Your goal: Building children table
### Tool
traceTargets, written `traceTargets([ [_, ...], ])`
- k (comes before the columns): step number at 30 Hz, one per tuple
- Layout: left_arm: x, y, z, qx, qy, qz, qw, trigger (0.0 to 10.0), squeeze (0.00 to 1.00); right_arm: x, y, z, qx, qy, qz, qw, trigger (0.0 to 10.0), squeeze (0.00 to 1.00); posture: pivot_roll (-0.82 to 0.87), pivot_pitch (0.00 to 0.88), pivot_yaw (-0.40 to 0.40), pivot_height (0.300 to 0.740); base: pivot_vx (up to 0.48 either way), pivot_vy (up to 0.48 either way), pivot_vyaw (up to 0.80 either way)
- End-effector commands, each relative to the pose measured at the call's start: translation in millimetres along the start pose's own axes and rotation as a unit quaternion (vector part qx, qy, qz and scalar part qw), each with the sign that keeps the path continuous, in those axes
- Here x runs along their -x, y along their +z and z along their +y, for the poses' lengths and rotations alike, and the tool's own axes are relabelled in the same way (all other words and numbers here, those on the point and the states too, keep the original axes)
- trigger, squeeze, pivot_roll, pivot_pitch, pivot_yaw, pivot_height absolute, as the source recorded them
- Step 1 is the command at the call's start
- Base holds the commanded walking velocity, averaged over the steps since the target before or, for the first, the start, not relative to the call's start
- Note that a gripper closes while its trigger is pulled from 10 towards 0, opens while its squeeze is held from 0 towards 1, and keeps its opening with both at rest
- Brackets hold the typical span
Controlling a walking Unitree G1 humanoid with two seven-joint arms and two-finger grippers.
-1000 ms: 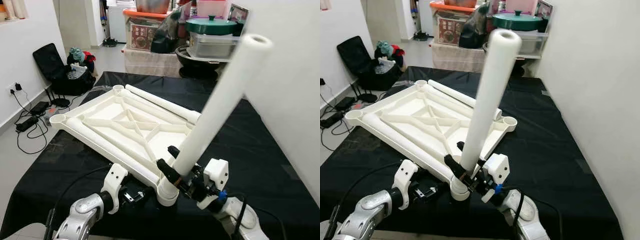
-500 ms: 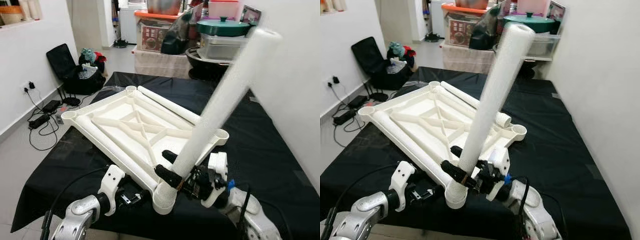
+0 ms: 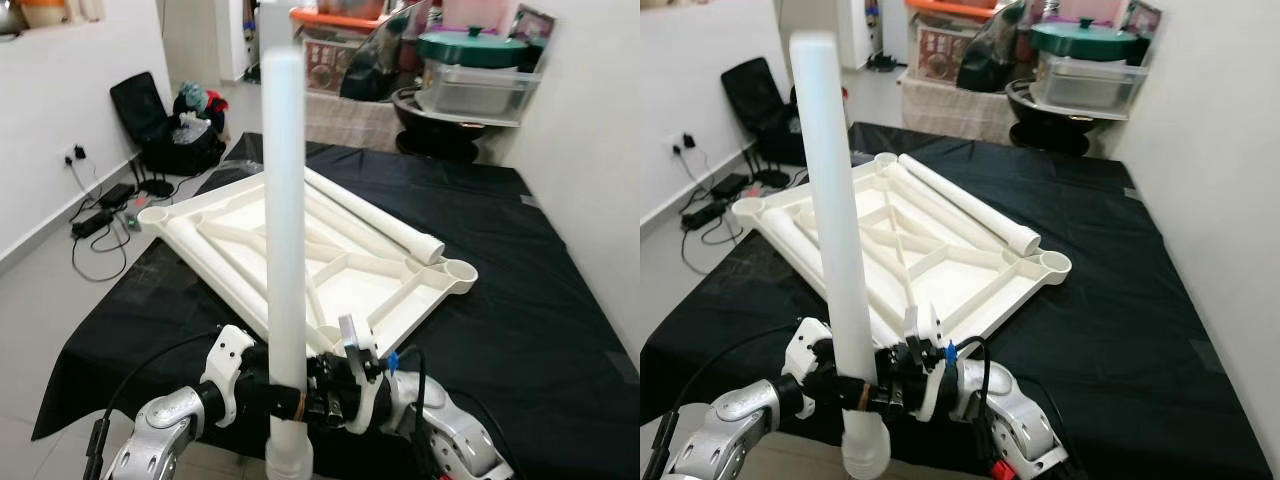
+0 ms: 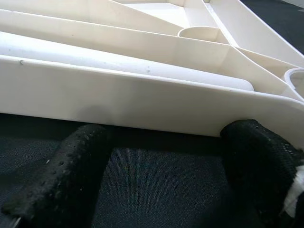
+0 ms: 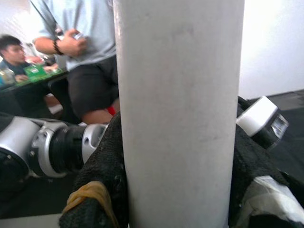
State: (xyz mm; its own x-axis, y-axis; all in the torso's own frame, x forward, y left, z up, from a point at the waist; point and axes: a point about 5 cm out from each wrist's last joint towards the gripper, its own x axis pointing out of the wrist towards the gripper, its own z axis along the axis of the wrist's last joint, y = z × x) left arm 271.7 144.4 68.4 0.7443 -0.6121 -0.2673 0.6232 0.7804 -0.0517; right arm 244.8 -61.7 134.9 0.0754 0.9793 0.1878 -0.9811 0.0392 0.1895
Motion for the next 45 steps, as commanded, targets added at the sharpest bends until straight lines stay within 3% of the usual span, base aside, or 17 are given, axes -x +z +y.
traceTargets([
  [1,2.7,-13.1,-0.6,0.018,0.004,0.027,0.999,10.0,0.0,4.0,0.3,-1.2,0.005,-0.006,-0.004,1.0,0.0,0.0,0.12,0.0,-0.107,0.74,0.0,0.0,0.0],
  [13,2.1,-12.7,-1.1,0.018,0.0,0.027,0.999,10.0,0.0,6.6,33.6,-17.5,0.075,-0.104,-0.077,0.989,0.0,0.0,0.11,0.0,-0.099,0.74,0.0,0.0,0.0],
  [17,2.1,-12.9,-1.8,0.018,-0.002,0.028,0.999,10.0,0.0,13.9,93.4,-26.4,0.141,-0.161,-0.167,0.962,0.0,0.0,0.1,0.0,-0.088,0.74,0.0,0.0,0.0],
  [18,1.6,-13.0,-2.7,0.018,-0.004,0.029,0.999,10.0,0.0,18.9,125.2,-26.0,0.182,-0.178,-0.204,0.945,0.0,0.0,0.1,0.0,-0.083,0.74,0.0,0.0,0.0],
  [19,1.6,-13.0,-2.7,0.018,-0.004,0.029,0.999,10.0,0.0,18.9,125.2,-26.0,0.182,-0.178,-0.204,0.945,0.0,0.0,0.1,0.0,-0.083,0.74,0.0,0.0,0.0],
  [20,0.9,-12.9,-3.4,0.018,-0.005,0.029,0.999,10.0,0.0,24.0,152.4,-24.0,0.219,-0.193,-0.231,0.928,0.0,0.0,0.1,0.0,-0.085,0.74,0.0,0.0,0.0],
  [26,-0.2,-12.4,-3.9,0.018,-0.006,0.029,0.999,10.0,0.0,34.1,184.3,-25.8,0.269,-0.243,-0.251,0.898,0.0,0.0,0.09,0.0,-0.084,0.74,0.0,0.0,0.0],
  [28,-0.4,-12.6,-4.1,0.018,-0.006,0.029,0.999,10.0,0.0,40.0,185.1,-36.4,0.27,-0.303,-0.245,0.881,0.0,0.0,0.09,0.0,-0.084,0.74,0.0,0.0,0.0],
  [29,-0.5,-12.8,-4.5,0.018,-0.007,0.029,0.999,10.0,0.0,53.1,177.7,-58.8,0.23,-0.408,-0.223,0.855,7.1,0.0,0.09,0.0,-0.086,0.74,0.0,0.0,0.0],
  [30,-0.5,-12.8,-4.5,0.018,-0.007,0.029,0.999,10.0,0.0,53.1,177.7,-58.8,0.23,-0.408,-0.223,0.855,7.1,0.0,0.09,0.0,-0.086,0.74,0.0,0.0,0.0],
  [31,-0.6,-13.2,-4.9,0.018,-0.008,0.03,0.999,10.0,0.0,71.6,163.5,-80.4,0.174,-0.518,-0.192,0.815,10.0,0.0,0.09,0.0,-0.087,0.74,0.0,0.0,0.0],
  [33,-0.7,-14.3,-5.6,0.018,-0.008,0.031,0.999,10.0,0.0,102.2,135.5,-101.4,0.083,-0.653,-0.144,0.738,10.0,0.0,0.09,0.0,-0.088,0.74,0.0,0.0,0.0],
  [34,-0.7,-14.3,-5.6,0.018,-0.008,0.031,0.999,10.0,0.0,102.2,135.5,-101.4,0.083,-0.653,-0.144,0.738,10.0,0.0,0.09,0.0,-0.088,0.74,0.0,0.0,0.0],
  [35,-0.6,-14.9,-6.1,0.019,-0.009,0.031,0.999,10.0,0.0,113.0,125.6,-104.7,0.049,-0.691,-0.135,0.709,10.0,0.0,0.09,0.0,-0.092,0.74,0.0,0.0,0.0],
  [36,-0.6,-14.9,-6.1,0.019,-0.009,0.031,0.999,10.0,0.0,113.0,125.6,-104.7,0.049,-0.691,-0.135,0.709,10.0,0.0,0.09,0.0,-0.092,0.74,0.0,0.0,0.0],
  [38,-0.4,-16.1,-6.7,0.02,-0.008,0.03,0.999,10.0,0.0,130.6,106.9,-104.8,-0.008,-0.732,-0.14,0.666,10.0,0.0,0.09,0.0,-0.097,0.74,0.0,0.0,0.0],
  [45,0.9,-15.1,-3.8,0.02,-0.001,0.023,1.0,10.0,0.0,141.4,80.2,-93.9,-0.041,-0.753,-0.158,0.638,10.0,0.0,0.08,0.0,-0.099,0.74,0.0,0.0,0.0],
])
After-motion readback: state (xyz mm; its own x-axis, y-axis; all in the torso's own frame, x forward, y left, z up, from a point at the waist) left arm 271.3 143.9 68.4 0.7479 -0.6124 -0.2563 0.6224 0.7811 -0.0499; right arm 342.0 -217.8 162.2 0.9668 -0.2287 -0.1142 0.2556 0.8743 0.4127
